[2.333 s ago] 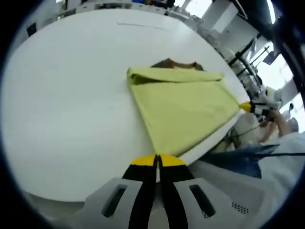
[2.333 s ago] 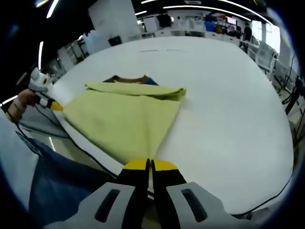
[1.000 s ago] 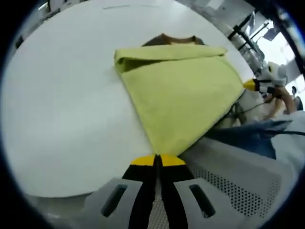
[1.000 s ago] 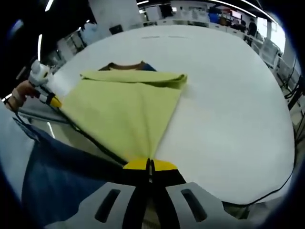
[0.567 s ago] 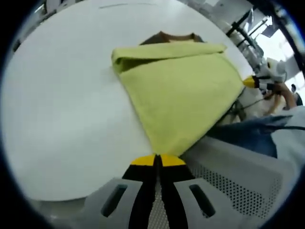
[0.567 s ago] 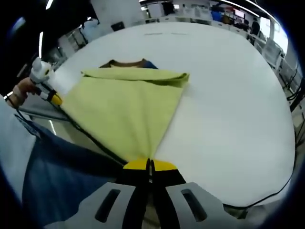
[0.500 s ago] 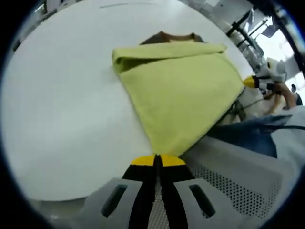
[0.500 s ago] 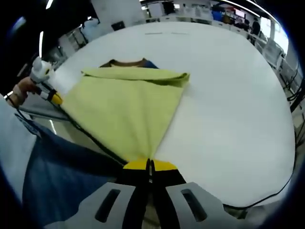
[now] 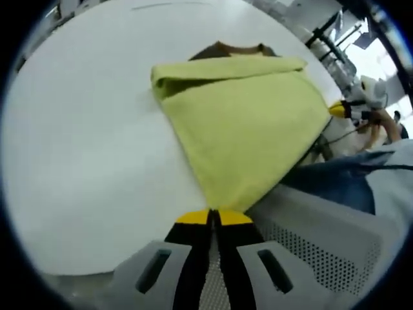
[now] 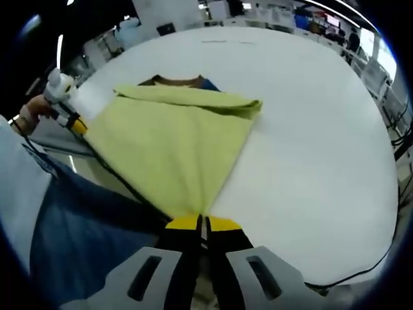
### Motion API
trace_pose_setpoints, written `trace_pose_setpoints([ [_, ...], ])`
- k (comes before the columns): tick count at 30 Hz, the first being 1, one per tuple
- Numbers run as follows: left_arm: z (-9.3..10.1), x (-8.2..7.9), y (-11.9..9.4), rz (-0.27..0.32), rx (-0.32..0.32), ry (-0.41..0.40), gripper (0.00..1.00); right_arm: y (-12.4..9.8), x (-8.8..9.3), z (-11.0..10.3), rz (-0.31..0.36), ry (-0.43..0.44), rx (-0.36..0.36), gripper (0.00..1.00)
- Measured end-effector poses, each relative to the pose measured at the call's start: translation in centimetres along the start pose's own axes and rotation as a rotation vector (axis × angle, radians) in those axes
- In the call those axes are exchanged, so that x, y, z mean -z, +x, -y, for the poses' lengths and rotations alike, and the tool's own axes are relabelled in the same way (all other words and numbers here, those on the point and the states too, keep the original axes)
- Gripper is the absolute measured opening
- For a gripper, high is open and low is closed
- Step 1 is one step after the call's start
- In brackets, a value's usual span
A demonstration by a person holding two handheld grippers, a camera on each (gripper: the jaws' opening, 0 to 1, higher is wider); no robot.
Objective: Fold the garment on the visible template until the final outline fits inside the template.
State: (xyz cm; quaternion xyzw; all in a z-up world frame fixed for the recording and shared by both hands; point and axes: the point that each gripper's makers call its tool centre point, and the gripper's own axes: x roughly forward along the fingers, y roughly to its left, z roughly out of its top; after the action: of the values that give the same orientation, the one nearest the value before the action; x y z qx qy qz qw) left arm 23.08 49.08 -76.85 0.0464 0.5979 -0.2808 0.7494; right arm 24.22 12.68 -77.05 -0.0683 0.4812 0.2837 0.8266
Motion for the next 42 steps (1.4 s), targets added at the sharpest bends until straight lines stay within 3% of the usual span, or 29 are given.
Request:
trace_pose_setpoints([
  [15, -0.6, 0.7, -0.8, -0.034, -0.029, 0.048, 0.06, -0.3, -0.1, 0.0, 0.008, -0.036, 0.015, 0.07],
  [24, -1.0, 0.3, -1.6, -0.018, -0.042, 0.057, 0.09, -0.9, -0.5, 0.2, 0.004, -0.066, 0.035, 0.11],
  [42, -1.7, -2.1, -3.3, 0.044, -0.100, 0.100, 0.18, -1.9, -2.8, 1.3, 0.041, -0.099, 0.080, 0.18],
])
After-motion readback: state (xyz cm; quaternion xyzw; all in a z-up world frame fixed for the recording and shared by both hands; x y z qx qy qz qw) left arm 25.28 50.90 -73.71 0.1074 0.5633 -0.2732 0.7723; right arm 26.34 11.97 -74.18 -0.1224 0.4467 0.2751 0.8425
